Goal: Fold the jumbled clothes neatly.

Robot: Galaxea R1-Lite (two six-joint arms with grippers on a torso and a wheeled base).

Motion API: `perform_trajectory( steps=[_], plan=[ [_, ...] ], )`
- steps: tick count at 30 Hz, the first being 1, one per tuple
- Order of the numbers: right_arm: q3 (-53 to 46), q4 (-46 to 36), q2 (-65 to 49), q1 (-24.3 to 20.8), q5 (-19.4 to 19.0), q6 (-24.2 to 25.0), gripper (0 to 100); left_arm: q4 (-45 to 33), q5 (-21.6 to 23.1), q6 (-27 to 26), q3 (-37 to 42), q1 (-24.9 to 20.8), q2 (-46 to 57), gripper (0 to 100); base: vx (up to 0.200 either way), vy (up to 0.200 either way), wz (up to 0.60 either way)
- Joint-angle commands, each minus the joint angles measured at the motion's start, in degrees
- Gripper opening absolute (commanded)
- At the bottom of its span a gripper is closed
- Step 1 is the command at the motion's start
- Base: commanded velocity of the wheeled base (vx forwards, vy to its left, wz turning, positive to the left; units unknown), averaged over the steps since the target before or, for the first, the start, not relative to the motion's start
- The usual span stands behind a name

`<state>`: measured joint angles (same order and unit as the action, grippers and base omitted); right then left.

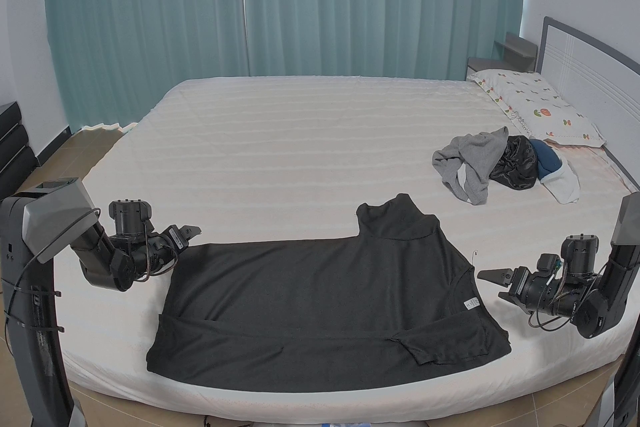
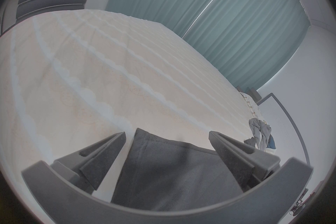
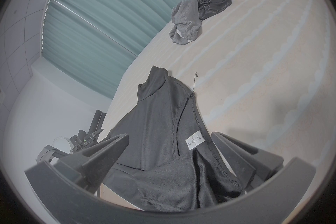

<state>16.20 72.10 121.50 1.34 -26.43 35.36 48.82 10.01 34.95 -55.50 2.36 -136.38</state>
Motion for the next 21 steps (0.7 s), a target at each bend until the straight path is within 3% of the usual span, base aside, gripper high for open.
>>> perform_trajectory(
  steps=[1,9,10,21],
  plan=[
    [0.15,-0.02,0.49,-0.02,-0.03,0.06,100,0.04,-0.08,1.0,-1.8,0.1,-2.49,100,0.0,0.0,0.0],
    [0.15,0.06,0.75,-0.64,0.06,0.06,100,0.13,0.01,1.96,-2.42,-0.17,-2.49,100,0.0,0.0,0.0],
    [0.15,0.06,0.75,-0.64,0.06,0.06,100,0.13,0.01,1.96,-2.42,-0.17,-2.58,0,0.0,0.0,0.0],
    [1.03,0.06,0.75,-0.81,0.68,-0.56,100,0.75,-0.87,2.32,-1.8,0.27,-2.32,0,0.0,0.0,0.0]
  ],
)
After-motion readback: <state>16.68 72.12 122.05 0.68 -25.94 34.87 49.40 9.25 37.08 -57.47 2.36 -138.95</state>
